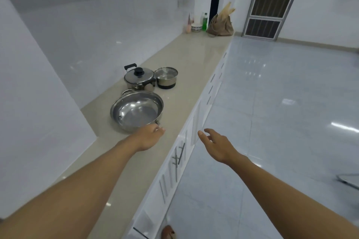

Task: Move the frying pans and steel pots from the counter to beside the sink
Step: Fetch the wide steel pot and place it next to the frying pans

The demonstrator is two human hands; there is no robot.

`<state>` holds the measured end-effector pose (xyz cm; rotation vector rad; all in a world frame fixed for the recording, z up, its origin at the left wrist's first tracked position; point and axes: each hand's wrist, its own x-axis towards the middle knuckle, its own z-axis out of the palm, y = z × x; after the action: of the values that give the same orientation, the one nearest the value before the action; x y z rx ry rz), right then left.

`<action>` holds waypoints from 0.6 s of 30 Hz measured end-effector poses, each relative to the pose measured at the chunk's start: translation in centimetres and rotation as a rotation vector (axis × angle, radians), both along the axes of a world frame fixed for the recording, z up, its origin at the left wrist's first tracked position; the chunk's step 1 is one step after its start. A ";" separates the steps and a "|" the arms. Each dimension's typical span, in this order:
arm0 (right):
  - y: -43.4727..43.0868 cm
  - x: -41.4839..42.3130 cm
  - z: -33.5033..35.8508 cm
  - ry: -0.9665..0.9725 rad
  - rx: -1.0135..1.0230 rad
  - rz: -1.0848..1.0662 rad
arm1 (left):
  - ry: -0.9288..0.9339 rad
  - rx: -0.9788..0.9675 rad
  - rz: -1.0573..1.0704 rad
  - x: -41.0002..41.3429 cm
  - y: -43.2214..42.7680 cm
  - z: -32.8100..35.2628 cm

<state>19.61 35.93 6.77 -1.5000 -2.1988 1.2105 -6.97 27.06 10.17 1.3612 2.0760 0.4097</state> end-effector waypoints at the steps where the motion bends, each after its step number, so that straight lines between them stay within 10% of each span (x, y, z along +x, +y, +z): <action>1: 1.3 -0.6 0.0 -0.002 0.008 0.001 | -0.004 0.004 0.009 -0.7 1.4 -0.1; 18: 18.9 -14.5 -0.1 -0.083 0.030 0.119 | 0.013 -0.006 0.217 -14.9 15.7 -3.0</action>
<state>5.11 54.85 6.69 -1.4519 -2.3799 1.1628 -21.87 42.77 7.22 1.1408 2.2427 0.4853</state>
